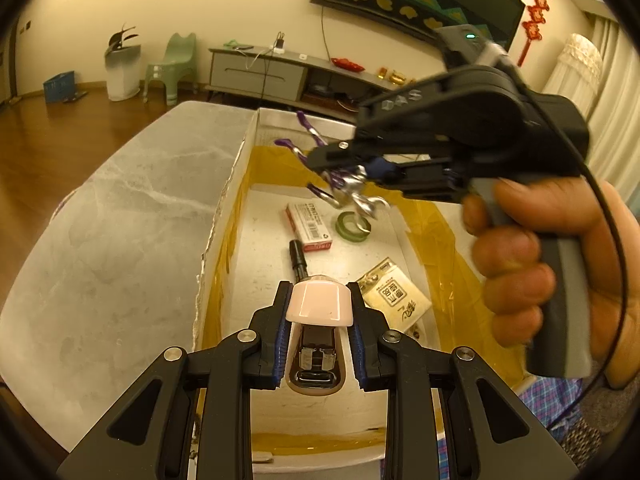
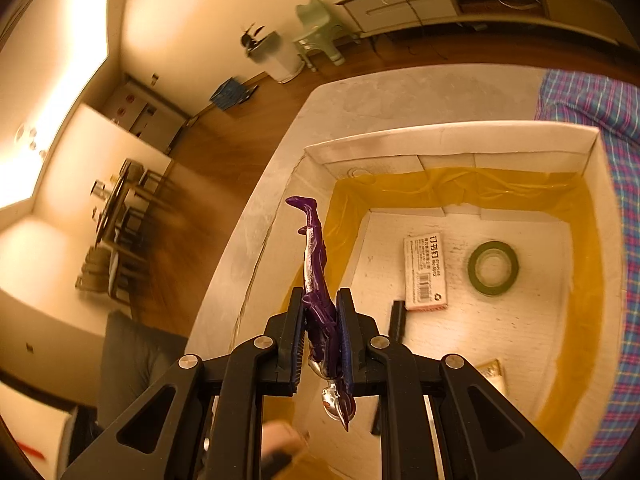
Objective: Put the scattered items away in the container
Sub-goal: 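Open the right gripper dropping the purple figure while the left gripper releases the stapler, then move both open grippers back over the shirt toward the glasses and gold box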
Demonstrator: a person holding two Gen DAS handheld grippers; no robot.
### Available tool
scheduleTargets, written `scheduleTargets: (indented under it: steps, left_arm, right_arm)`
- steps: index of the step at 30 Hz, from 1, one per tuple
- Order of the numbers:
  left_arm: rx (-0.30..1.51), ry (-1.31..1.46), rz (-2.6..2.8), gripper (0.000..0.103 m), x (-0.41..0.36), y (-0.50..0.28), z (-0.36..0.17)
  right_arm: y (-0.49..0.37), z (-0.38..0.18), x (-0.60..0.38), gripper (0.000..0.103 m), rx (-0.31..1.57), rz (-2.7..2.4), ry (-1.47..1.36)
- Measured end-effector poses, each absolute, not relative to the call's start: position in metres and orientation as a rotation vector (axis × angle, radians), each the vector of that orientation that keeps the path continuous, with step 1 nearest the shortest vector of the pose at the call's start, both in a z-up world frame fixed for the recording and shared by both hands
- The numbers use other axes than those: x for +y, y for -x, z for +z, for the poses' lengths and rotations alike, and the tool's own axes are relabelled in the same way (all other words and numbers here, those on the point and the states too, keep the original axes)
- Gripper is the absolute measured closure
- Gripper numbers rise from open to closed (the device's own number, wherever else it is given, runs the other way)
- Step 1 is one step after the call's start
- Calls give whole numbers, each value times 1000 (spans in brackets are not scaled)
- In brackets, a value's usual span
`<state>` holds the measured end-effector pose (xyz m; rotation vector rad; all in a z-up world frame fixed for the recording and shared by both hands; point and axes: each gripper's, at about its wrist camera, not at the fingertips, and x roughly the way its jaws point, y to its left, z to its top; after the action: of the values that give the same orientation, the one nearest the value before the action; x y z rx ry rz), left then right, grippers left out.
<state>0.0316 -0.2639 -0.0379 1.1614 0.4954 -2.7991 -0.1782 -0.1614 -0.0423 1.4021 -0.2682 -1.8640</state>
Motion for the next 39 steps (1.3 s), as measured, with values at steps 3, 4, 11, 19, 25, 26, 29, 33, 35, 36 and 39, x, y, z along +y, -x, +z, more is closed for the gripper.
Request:
scheduleTargets:
  steps: [3, 4, 11, 19, 25, 26, 29, 33, 35, 36, 39]
  left_arm:
    - [502, -1176, -2794, 77, -266, -31, -40]
    - [503, -1184, -2792, 77, -266, -31, -41]
    - [501, -1195, -2796, 77, -266, -30, -42]
    - [524, -1181, -2770, 68, -271, -30, -38]
    - [567, -1161, -2761, 63, -277, -32, -35]
    - [574, -1157, -2759, 63, -278, -33, -34]
    - [588, -1141, -2764, 63, -279, -34, -29]
    - [580, -1122, -2776, 63, -274, -37, -21]
    - [573, -1115, -2780, 63, -271, -38, -17]
    - [568, -1111, -2780, 63, -270, -39, -15]
    - [548, -1094, -2786, 63, -265, -41, -7]
  right_arm:
    - [184, -51, -170, 87, -301, -1862, -1430]
    - [185, -55, -173, 87, -309, -1861, -1440]
    - [190, -71, -190, 87, -349, -1863, -1487]
    - [200, -99, -193, 79, -433, -1854, -1575]
    - [194, -96, -193, 78, -382, -1847, -1568]
    - [193, -93, -193, 78, -370, -1845, -1562]
    - [187, -84, -189, 75, -342, -1849, -1539]
    - [180, -77, -181, 73, -321, -1840, -1525]
    - [176, -73, -176, 71, -312, -1837, -1516]
    - [175, -70, -174, 71, -310, -1833, -1512]
    - [169, -61, -168, 70, -301, -1819, -1492]
